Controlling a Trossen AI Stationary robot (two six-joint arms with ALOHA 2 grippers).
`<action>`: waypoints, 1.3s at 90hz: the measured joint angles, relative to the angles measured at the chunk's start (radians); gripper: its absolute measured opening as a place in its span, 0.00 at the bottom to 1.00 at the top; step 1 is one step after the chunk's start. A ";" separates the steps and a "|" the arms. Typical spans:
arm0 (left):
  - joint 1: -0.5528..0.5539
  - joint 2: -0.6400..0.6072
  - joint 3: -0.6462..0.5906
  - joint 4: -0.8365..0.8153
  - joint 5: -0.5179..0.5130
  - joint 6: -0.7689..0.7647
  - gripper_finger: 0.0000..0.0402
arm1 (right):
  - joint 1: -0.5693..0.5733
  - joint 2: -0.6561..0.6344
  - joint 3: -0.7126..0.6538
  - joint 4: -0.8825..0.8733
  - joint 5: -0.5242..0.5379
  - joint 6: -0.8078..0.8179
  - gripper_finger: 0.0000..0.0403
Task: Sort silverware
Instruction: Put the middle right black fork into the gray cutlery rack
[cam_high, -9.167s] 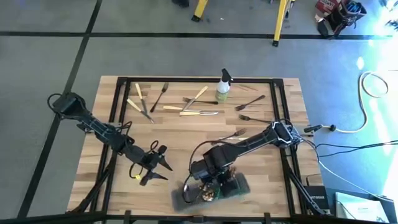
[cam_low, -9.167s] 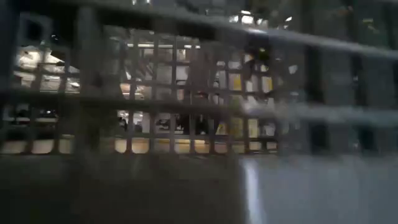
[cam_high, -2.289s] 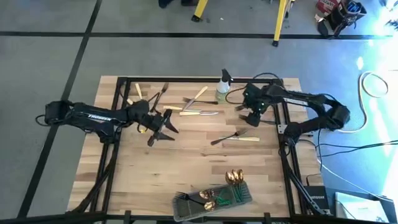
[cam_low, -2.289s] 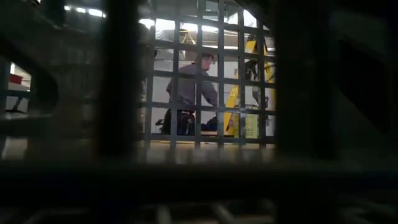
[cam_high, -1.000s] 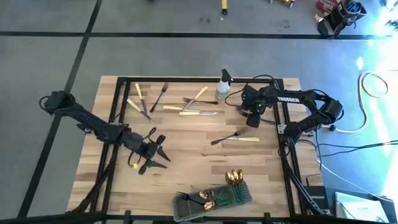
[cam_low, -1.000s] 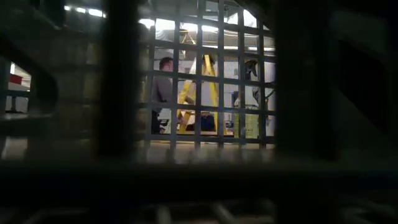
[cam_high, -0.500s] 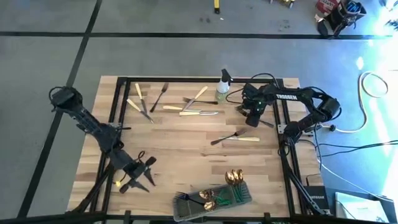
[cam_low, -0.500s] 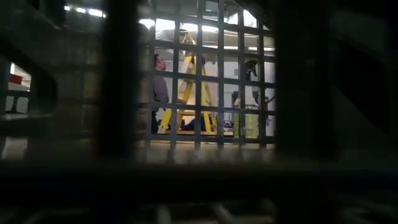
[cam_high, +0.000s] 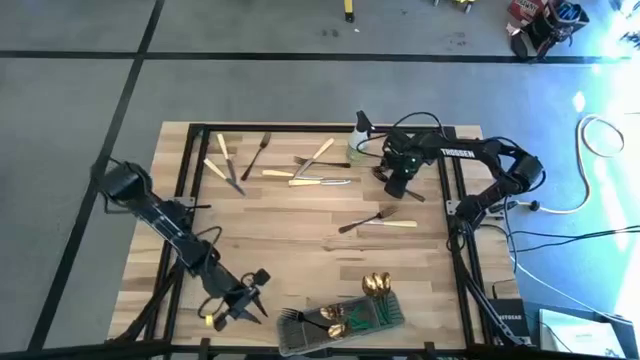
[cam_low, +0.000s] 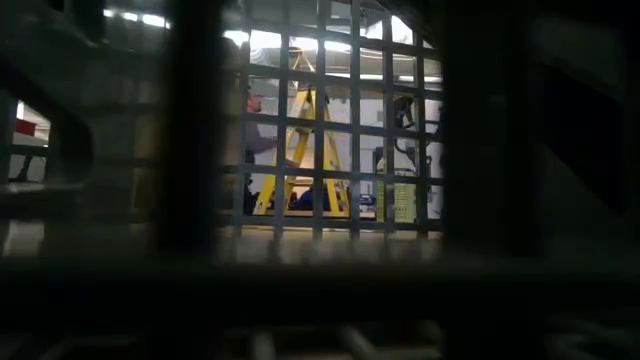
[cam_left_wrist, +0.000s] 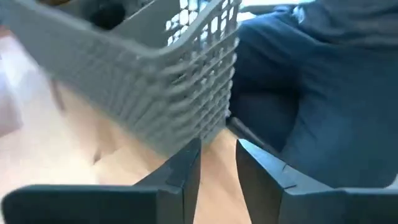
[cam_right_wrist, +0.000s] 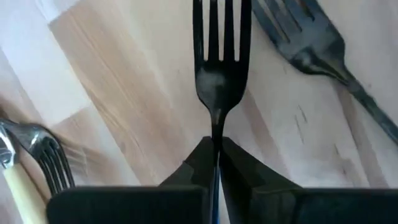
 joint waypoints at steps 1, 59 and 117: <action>-0.001 0.011 0.009 0.006 -0.001 0.000 0.21 | 0.000 -0.001 0.002 0.000 0.000 0.000 0.00; -0.112 0.121 0.210 0.010 -0.209 -0.176 0.13 | 0.075 -0.234 0.288 -0.039 -0.012 0.106 0.00; -0.106 0.336 0.277 0.092 -0.265 -0.228 0.00 | 0.086 -0.272 0.325 -0.029 -0.015 0.136 0.00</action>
